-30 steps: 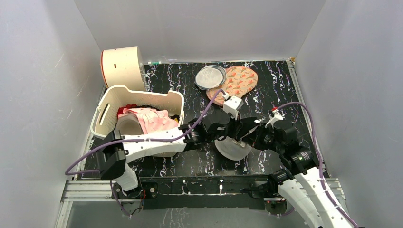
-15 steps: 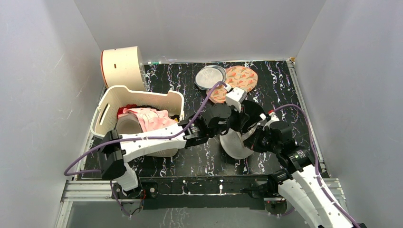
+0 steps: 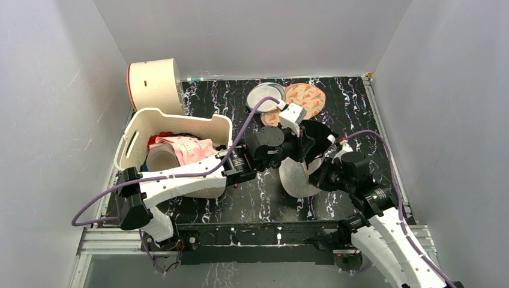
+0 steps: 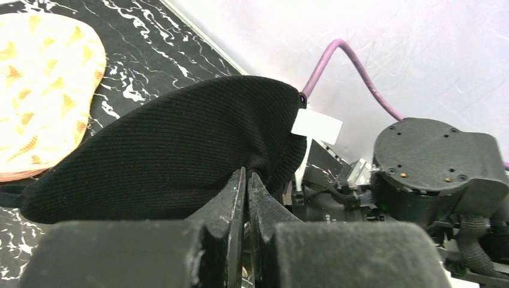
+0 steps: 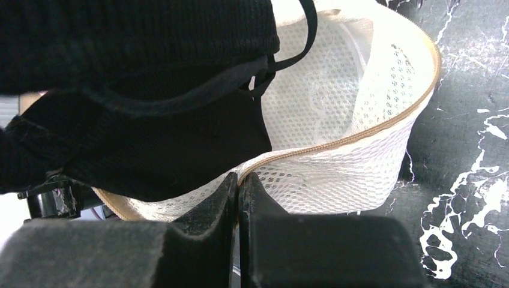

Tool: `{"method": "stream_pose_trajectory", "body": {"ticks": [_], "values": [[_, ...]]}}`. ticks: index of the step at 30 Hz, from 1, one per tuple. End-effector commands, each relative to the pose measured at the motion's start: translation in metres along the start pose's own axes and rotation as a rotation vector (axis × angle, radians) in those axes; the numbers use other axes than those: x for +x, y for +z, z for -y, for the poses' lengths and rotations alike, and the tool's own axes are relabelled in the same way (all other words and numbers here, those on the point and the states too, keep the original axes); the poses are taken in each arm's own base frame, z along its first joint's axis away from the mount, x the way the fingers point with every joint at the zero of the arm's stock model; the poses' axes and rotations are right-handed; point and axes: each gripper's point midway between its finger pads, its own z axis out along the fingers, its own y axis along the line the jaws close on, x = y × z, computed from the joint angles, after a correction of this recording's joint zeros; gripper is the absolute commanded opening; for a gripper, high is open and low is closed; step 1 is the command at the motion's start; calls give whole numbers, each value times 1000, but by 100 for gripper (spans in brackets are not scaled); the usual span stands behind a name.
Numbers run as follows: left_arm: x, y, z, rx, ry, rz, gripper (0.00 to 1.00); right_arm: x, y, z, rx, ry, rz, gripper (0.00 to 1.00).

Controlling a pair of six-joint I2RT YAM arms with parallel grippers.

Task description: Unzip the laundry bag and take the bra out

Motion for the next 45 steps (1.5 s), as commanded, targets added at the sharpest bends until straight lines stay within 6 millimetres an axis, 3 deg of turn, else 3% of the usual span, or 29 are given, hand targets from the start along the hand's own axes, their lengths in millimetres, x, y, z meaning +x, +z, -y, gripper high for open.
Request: {"method": "stream_pose_trajectory", "body": {"ticks": [1,7,12,20,24,29,37,45], "values": [[-46,-6,1,-26,13,127,0,-23,-11,-20,-48,-61,70,0],[-89,-8,10,-11,100,187,0,13,10,2,-10,-26,-87,0],[-121,-21,22,29,136,261,0,4,6,2,5,-19,-34,0],[-124,-33,14,-5,109,265,0,-24,-12,15,138,7,108,0],[-114,-31,26,65,57,226,0,-27,-8,4,81,3,109,0],[-115,-32,35,106,40,218,0,-29,-4,6,98,-3,99,0],[-134,-46,17,-10,129,207,0,-25,-8,10,108,-7,100,0],[-160,-75,-25,-194,230,224,0,-25,-7,8,99,-9,95,0]]}}
